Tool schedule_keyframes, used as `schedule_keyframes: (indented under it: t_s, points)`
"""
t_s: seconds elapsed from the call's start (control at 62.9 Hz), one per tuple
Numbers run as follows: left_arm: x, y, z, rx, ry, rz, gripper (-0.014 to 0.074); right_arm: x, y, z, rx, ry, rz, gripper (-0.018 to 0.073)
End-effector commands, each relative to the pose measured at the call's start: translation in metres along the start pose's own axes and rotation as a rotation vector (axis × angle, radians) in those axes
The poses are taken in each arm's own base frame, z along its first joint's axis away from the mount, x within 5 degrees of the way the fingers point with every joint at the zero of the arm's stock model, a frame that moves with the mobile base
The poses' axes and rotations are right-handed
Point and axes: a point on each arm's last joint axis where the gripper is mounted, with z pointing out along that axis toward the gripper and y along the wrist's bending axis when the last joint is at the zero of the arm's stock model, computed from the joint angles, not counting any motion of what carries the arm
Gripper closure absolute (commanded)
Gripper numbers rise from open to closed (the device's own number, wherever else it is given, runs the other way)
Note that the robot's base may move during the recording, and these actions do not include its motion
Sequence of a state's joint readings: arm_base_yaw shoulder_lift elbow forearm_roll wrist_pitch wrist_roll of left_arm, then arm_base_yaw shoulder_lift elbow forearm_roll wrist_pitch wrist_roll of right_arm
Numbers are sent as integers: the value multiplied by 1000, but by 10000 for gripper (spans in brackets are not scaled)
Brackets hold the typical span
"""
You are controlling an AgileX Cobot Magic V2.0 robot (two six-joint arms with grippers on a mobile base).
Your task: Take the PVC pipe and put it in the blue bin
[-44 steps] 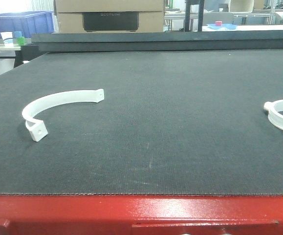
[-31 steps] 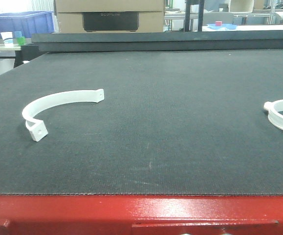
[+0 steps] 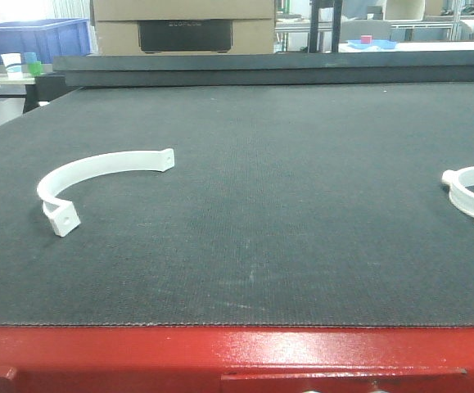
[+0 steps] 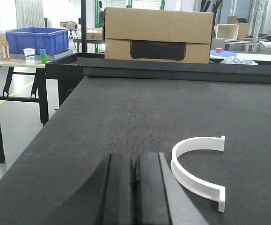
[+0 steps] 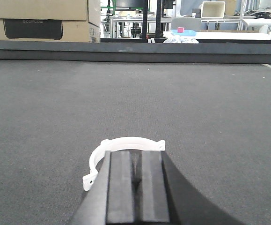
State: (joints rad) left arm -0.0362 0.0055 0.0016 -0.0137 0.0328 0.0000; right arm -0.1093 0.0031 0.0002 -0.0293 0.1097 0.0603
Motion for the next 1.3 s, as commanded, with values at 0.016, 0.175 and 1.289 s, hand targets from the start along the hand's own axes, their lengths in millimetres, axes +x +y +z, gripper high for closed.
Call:
schedule_keyframes:
  t_s: [0.016, 0.175, 1.289]
  points:
    - [-3, 0, -1, -3, -26, 3, 708, -1, 0, 0, -2, -16, -1, 728]
    - [-3, 0, -1, -3, -26, 3, 708, -1, 0, 0, -2, -16, -1, 728]
    - [-141, -2, 8, 1, 187, 1, 708, -144, 4, -15, 3, -50, 3, 728]
